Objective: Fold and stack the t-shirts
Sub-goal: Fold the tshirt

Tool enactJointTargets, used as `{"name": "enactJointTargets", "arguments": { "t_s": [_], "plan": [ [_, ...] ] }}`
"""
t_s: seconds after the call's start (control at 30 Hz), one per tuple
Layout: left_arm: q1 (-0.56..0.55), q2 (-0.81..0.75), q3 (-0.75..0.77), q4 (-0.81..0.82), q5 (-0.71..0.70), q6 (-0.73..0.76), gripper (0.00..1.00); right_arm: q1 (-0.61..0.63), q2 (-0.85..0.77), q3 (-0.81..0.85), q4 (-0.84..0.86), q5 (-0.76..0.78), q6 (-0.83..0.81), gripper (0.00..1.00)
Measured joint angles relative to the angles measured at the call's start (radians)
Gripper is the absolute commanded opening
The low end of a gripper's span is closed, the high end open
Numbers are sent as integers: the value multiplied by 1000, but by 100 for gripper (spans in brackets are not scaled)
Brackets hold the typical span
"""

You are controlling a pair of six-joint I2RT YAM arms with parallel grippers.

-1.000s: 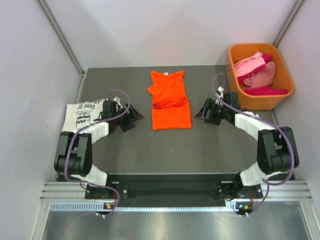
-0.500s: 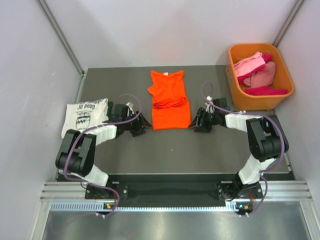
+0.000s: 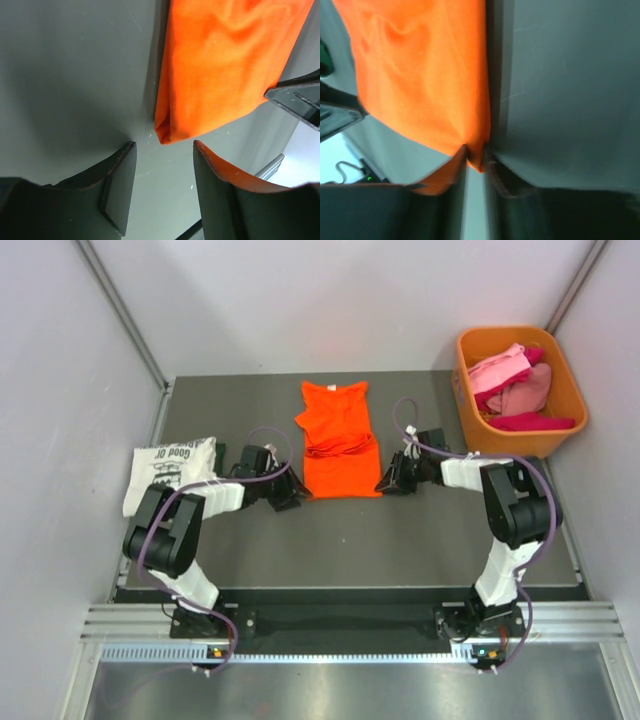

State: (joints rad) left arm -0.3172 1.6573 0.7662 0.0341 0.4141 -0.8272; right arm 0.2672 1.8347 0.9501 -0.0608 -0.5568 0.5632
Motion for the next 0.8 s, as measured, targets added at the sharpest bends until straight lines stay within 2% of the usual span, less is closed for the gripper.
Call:
{"name": "enactJointTargets", "arguments": {
  "t_s": [0.1,0.47,0.57,0.7,0.73,0.8],
  "plan": [
    [0,14,13,0,0,-5,53,5,5,0,4,13,-5,0],
    [0,67,46,26,20,-23,46,7,5,-1,8,19,-6,0],
    [-4,84,50,50,26,-36,40,7,5,-1,9,19,-6,0],
    [-16,109,44,94,29,-66,21,7,5,-1,9,19,-6,0],
    [-20,113,40,105,28,-71,2,7,5,-2,9,18,-6,0],
    [-24,116,30,123,26,-82,0,7,5,-2,10,18,-6,0]
  ]
}}
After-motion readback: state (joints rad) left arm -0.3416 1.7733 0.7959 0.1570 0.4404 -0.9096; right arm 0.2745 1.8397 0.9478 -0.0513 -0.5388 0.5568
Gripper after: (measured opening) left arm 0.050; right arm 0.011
